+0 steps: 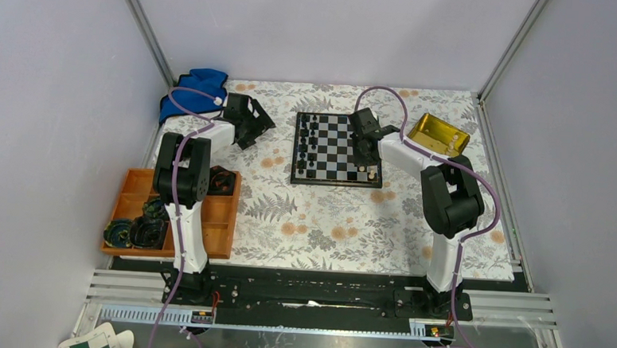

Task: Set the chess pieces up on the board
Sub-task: Place the chess piece on the chessboard, then pick up the chess piece from the storage box.

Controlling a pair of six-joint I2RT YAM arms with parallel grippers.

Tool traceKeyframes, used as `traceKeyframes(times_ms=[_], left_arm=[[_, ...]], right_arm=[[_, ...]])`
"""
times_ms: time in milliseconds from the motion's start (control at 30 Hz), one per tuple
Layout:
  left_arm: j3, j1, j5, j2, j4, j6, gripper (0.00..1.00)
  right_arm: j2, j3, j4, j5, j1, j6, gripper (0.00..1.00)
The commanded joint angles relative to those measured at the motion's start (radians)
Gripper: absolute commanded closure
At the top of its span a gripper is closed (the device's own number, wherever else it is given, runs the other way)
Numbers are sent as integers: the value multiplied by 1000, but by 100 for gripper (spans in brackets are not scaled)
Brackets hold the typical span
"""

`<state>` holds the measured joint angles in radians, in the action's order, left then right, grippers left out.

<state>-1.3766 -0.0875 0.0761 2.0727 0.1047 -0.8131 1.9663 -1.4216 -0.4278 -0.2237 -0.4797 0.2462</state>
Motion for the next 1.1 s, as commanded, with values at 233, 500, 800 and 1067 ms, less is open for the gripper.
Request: traceKeyframes(times_ms=[233, 500, 800, 1067], left_arm=[[60, 14, -11, 45, 87, 13, 1], [53, 14, -8, 45, 88, 8, 1], [52, 14, -1, 51, 86, 2, 1], [43, 14, 7, 59, 84, -3, 1]], right_arm=[[-38, -61, -24, -13, -12, -22, 62], [-145, -155, -62, -47, -9, -25, 57], [-234, -165, -70, -112, 219, 26, 52], [-240, -74, -31, -138, 450, 56, 49]])
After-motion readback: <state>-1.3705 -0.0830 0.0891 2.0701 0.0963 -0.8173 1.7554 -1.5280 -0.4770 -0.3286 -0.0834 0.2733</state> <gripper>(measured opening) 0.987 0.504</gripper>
